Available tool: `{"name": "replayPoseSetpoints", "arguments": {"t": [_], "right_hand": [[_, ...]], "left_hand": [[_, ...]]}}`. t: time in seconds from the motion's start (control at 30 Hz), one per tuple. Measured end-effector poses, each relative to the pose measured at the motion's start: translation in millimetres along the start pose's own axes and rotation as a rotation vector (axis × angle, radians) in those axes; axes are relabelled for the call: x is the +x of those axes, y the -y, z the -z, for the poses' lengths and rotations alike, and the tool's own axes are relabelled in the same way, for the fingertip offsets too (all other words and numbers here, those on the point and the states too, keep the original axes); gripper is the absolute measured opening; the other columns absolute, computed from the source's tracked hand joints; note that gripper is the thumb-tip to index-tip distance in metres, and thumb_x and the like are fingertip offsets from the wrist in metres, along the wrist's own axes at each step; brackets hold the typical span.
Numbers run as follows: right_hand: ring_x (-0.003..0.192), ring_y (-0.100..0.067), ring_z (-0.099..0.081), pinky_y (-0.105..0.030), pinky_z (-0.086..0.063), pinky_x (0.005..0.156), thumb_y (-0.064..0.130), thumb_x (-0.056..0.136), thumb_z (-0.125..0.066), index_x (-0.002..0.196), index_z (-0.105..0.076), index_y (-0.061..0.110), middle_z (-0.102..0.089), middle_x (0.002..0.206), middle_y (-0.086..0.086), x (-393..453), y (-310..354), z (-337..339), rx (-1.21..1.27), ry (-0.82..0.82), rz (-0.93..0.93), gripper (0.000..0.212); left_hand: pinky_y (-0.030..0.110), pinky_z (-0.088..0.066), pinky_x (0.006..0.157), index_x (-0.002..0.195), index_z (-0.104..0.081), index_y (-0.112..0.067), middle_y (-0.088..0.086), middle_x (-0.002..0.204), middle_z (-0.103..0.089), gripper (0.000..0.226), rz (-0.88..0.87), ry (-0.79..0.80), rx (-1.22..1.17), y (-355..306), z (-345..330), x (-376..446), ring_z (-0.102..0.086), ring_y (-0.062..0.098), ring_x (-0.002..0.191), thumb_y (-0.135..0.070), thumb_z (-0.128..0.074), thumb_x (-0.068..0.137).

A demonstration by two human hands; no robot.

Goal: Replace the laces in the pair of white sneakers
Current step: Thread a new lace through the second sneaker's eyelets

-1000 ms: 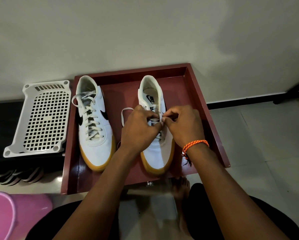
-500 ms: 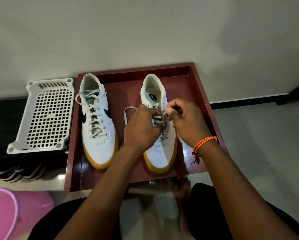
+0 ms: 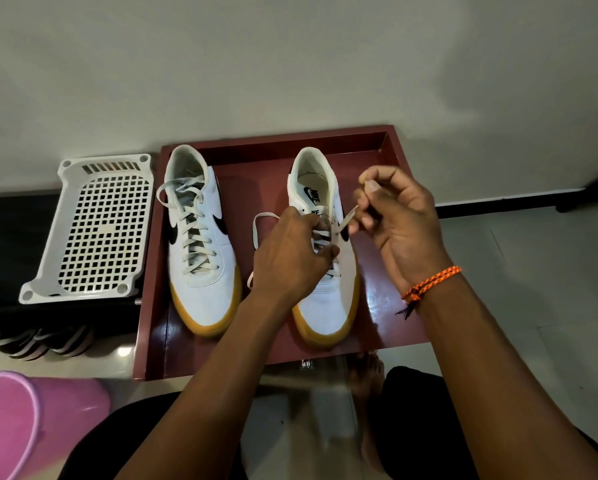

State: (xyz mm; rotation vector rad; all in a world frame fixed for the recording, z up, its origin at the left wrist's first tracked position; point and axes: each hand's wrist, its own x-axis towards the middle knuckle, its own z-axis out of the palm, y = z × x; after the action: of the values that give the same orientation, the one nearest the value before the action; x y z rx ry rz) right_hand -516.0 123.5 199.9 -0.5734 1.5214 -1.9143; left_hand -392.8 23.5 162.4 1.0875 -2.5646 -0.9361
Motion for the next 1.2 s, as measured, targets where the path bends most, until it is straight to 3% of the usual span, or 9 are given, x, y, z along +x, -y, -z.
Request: {"name": "replayPoseSetpoints", "arguments": {"t": [0.1, 0.2, 0.27, 0.4, 0.6, 0.77, 0.9, 1.07, 1.2], "right_hand": [[0.073, -0.020, -0.063, -0.045, -0.058, 0.075, 0.015, 0.103, -0.056, 0.110, -0.066, 0.020, -0.064, 0.092, -0.002, 6.6, -18.7, 15.1, -0.705, -0.179, 0.052, 0.014], [0.097, -0.028, -0.063, -0.045, -0.054, 0.091, 0.033, 0.103, -0.055, 0.109, -0.071, 0.024, -0.055, 0.112, -0.006, 0.5, -30.0, 11.4, -1.111, -0.025, -0.051, 0.019], [0.097, -0.027, -0.058, -0.042, -0.053, 0.088, 0.029, 0.104, -0.056, 0.101, -0.070, 0.019, -0.050, 0.109, -0.003, -5.9, -34.1, 1.7, -1.166, 0.066, -0.032, 0.017], [0.107, -0.025, -0.049, -0.034, -0.046, 0.088, 0.013, 0.099, -0.062, 0.089, -0.070, 0.015, -0.046, 0.105, 0.002, -3.6, -37.4, -0.7, -1.188, 0.049, 0.014, 0.013], [0.090, -0.008, -0.059, -0.021, -0.047, 0.083, 0.010, 0.101, -0.062, 0.084, -0.070, 0.017, -0.061, 0.110, -0.006, 0.1, -20.3, 2.1, -0.686, 0.024, -0.078, 0.020], [0.072, -0.012, -0.057, -0.028, -0.052, 0.068, 0.007, 0.103, -0.058, 0.087, -0.068, 0.014, -0.066, 0.082, 0.002, 3.8, -7.7, 5.1, -0.322, -0.140, 0.010, 0.020], [0.092, -0.020, -0.065, -0.036, -0.056, 0.084, 0.001, 0.093, -0.054, 0.104, -0.063, 0.023, -0.066, 0.102, -0.001, 5.2, -20.3, 10.3, -0.715, -0.358, 0.137, 0.026], [0.115, -0.025, -0.050, -0.037, -0.034, 0.084, 0.033, 0.107, -0.047, 0.111, -0.062, 0.025, -0.060, 0.118, 0.001, -7.1, -33.6, -6.0, -1.284, 0.018, 0.001, 0.017], [0.110, -0.023, -0.044, -0.038, -0.036, 0.086, 0.031, 0.107, -0.052, 0.103, -0.063, 0.020, -0.053, 0.115, -0.001, -8.6, -37.9, -7.4, -1.328, 0.026, -0.006, 0.016]], "left_hand": [[0.038, -0.053, 0.085, 0.124, -0.070, -0.026, -0.005, 0.126, -0.057, 0.037, 0.000, -0.005, -0.024, 1.4, -1.1, 1.0, -0.060, 0.018, 0.114, -0.042, -0.081, 0.092], [0.035, -0.050, 0.082, 0.122, -0.072, -0.026, -0.004, 0.126, -0.058, 0.036, -0.008, -0.008, -0.032, 2.6, -1.6, 2.3, -0.060, 0.016, 0.113, -0.040, -0.082, 0.091], [0.037, -0.053, 0.083, 0.121, -0.072, -0.026, -0.003, 0.125, -0.059, 0.035, -0.015, -0.016, -0.039, 4.0, -2.9, 3.4, -0.061, 0.018, 0.113, -0.037, -0.084, 0.090], [0.042, -0.056, 0.086, 0.120, -0.072, -0.026, -0.004, 0.124, -0.059, 0.035, -0.021, -0.014, -0.052, 5.6, -2.1, 3.0, -0.061, 0.018, 0.112, -0.037, -0.084, 0.090], [0.044, -0.058, 0.084, 0.118, -0.075, -0.028, -0.005, 0.121, -0.060, 0.032, -0.028, -0.018, -0.049, 5.8, -2.2, 3.5, -0.063, 0.018, 0.110, -0.037, -0.083, 0.089], [0.045, -0.058, 0.088, 0.120, -0.073, -0.027, -0.006, 0.121, -0.060, 0.035, -0.015, -0.007, -0.079, 4.3, -2.8, 2.3, -0.062, 0.016, 0.111, -0.042, -0.082, 0.090], [0.041, -0.056, 0.087, 0.123, -0.073, -0.026, -0.006, 0.123, -0.061, 0.037, -0.008, -0.006, -0.070, 5.1, -3.5, 3.2, -0.062, 0.016, 0.112, -0.043, -0.082, 0.091], [0.035, -0.051, 0.080, 0.118, -0.076, -0.027, -0.003, 0.118, -0.061, 0.028, -0.035, -0.012, -0.070, 5.2, -2.8, 3.3, -0.061, 0.016, 0.108, -0.036, -0.079, 0.092], [0.035, -0.052, 0.081, 0.116, -0.076, -0.028, -0.003, 0.117, -0.061, 0.026, -0.042, -0.009, -0.073, 4.9, -2.0, 2.8, -0.061, 0.016, 0.107, -0.032, -0.080, 0.090]]}}
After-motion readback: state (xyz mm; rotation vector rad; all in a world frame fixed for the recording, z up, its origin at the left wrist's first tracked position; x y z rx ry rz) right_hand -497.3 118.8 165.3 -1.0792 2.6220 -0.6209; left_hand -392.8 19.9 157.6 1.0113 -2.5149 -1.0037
